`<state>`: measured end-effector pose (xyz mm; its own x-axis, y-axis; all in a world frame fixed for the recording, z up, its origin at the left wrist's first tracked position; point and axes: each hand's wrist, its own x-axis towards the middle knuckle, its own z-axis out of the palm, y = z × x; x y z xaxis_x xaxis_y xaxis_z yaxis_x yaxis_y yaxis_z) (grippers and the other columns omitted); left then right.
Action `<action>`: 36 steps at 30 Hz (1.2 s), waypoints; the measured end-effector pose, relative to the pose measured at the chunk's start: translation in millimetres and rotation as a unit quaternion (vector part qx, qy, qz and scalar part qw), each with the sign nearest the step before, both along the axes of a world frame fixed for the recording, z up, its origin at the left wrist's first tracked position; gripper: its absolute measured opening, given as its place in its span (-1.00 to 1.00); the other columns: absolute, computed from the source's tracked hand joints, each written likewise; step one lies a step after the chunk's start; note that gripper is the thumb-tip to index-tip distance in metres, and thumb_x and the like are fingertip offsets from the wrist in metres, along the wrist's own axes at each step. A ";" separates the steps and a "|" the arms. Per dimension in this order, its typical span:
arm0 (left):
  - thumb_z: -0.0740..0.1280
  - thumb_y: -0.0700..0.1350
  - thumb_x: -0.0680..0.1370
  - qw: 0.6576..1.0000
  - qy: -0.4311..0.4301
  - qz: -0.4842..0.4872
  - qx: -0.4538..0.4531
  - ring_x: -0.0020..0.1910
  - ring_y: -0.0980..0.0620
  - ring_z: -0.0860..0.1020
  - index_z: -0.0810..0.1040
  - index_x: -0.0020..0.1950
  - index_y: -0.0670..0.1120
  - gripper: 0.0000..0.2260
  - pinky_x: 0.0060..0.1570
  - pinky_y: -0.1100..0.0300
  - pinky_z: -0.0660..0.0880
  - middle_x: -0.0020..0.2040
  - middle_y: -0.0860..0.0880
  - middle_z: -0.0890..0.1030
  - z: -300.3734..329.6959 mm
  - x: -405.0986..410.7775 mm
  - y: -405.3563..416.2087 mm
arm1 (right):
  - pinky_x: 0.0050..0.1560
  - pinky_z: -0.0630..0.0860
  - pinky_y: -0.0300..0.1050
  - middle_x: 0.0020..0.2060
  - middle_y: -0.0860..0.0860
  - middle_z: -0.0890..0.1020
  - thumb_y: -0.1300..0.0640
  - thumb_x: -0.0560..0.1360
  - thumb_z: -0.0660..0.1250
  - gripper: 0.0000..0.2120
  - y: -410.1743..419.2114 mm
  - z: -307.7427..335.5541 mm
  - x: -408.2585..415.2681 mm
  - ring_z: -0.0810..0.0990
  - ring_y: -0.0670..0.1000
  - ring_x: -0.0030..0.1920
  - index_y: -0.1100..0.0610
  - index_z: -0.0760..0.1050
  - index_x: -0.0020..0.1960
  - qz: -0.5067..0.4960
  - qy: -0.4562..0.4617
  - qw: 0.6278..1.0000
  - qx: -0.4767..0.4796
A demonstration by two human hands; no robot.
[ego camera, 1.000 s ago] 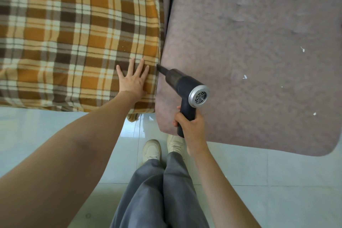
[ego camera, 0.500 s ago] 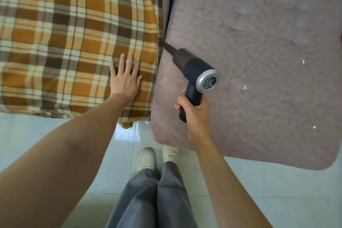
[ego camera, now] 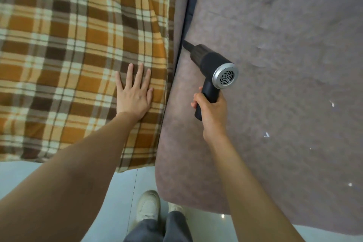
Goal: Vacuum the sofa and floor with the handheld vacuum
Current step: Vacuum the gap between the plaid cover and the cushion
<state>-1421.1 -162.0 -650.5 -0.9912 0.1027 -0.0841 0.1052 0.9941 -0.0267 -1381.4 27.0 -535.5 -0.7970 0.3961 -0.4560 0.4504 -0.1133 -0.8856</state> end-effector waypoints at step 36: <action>-0.19 0.18 0.63 0.998 -0.031 -0.043 -0.029 0.55 -0.13 -0.18 -0.10 0.58 0.01 -0.45 0.46 -0.24 -0.19 0.59 -0.06 -0.11 9.3 8.6 -12.2 | -0.31 0.45 -0.21 -0.39 0.08 0.49 0.31 0.36 0.36 -0.87 -31.6 -4.5 150.4 0.45 -0.04 -0.37 0.12 0.45 -0.22 0.012 -0.064 0.995 -0.071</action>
<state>-1412.5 -174.2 -641.3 -0.9716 0.1806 -0.1529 0.1936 0.9782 -0.0747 -1231.1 -4.5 -540.0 -0.7375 0.3016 -0.6043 0.5624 -0.2212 -0.7967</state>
